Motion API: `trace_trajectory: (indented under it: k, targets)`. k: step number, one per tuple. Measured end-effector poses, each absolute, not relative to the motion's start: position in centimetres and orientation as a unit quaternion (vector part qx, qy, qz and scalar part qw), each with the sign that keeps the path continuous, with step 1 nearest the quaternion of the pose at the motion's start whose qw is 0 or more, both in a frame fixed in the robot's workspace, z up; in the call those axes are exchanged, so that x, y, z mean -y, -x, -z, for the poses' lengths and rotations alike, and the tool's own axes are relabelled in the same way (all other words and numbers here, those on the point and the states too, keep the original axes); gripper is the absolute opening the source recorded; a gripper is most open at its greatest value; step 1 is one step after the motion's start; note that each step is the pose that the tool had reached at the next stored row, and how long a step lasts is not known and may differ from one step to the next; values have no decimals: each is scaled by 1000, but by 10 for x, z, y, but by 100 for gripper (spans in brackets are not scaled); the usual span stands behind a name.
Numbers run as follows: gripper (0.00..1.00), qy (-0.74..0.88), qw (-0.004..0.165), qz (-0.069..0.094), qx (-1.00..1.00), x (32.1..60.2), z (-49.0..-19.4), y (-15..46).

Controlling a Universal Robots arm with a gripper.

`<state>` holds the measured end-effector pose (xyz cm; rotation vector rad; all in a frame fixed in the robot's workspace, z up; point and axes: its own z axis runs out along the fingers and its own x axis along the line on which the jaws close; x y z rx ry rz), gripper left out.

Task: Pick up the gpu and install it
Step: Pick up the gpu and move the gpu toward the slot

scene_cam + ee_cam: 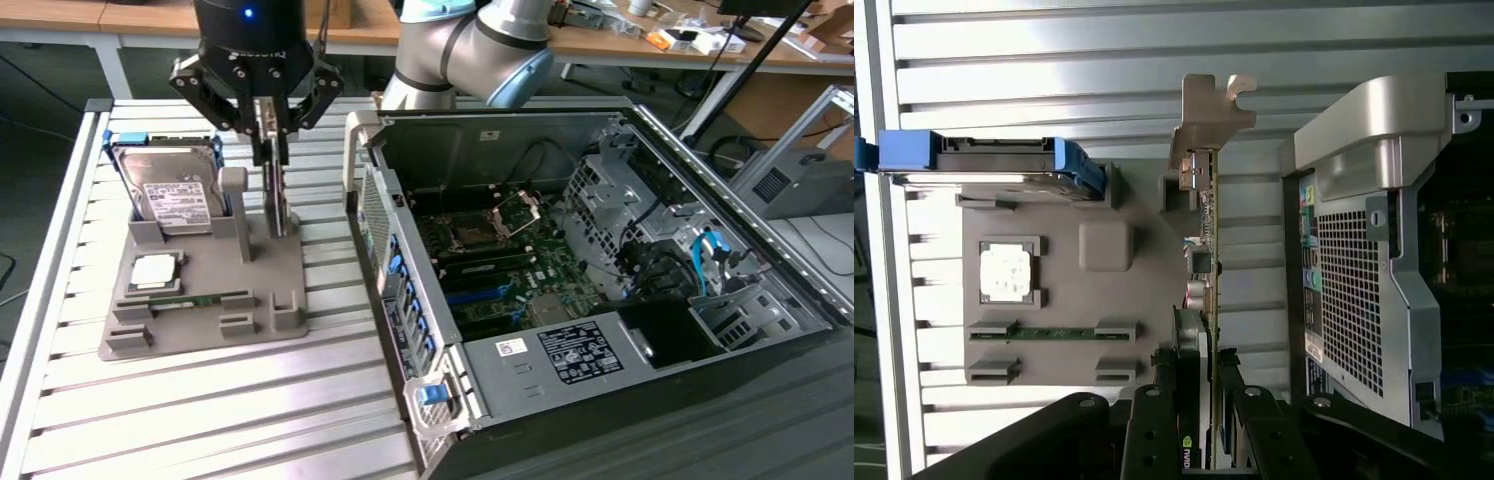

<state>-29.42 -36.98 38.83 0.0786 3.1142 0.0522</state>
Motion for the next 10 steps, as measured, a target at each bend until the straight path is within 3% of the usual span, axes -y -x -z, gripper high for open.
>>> trace_trajectory:
  k: [10]
  targets:
    - [27,-25,13,-17,-999,370,-406,294]
